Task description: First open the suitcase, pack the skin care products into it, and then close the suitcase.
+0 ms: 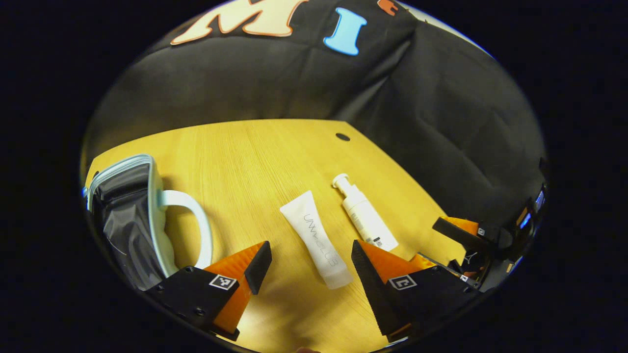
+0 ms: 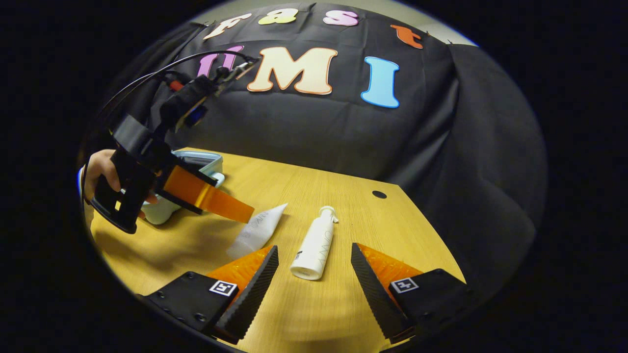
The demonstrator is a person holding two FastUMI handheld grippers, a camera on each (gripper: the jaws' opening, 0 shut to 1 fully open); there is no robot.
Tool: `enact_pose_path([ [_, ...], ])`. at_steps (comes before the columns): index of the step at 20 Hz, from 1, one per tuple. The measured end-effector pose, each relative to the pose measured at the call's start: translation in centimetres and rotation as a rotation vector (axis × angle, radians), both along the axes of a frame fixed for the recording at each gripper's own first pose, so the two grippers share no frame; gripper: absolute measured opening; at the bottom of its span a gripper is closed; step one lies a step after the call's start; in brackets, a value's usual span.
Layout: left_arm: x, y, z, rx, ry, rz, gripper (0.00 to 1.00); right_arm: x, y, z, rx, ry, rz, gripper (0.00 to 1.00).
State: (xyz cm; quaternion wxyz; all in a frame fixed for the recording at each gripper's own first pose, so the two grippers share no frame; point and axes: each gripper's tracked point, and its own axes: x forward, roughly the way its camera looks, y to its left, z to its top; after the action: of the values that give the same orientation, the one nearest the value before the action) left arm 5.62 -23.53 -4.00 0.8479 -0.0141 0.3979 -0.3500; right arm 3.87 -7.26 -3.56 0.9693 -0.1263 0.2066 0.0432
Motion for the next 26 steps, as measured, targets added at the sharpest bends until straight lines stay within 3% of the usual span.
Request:
enact_pose_path([
  [7, 1.5, -2.0, -3.6, 0.136, 0.069, -0.002, 0.96, 1.0, -0.9, -1.0, 0.048, 0.019, 0.000, 0.98],
  [12, 1.3, -3.1, -4.0, 0.161, 0.074, -0.028, 0.89, 1.3, -2.0, -1.3, 0.072, 0.038, -0.022, 0.98],
  [16, 1.6, -3.3, -4.5, 0.197, 0.063, -0.032, 0.72, 1.0, -1.8, -1.8, 0.061, 0.083, -0.006, 0.98],
  [17, 1.5, -3.4, -4.5, 0.200, 0.068, -0.033, 0.61, 1.0, -2.0, -1.9, 0.044, 0.092, -0.005, 0.98],
  [21, 1.8, -3.6, -4.6, 0.203, 0.071, -0.032, 0.64, 1.5, -1.9, -1.9, 0.028, 0.144, 0.010, 0.98],
  [26, 1.6, -3.8, -4.6, 0.183, 0.080, -0.047, 0.45, 2.9, -1.4, -3.2, 0.059, 0.292, 0.014, 0.98],
])
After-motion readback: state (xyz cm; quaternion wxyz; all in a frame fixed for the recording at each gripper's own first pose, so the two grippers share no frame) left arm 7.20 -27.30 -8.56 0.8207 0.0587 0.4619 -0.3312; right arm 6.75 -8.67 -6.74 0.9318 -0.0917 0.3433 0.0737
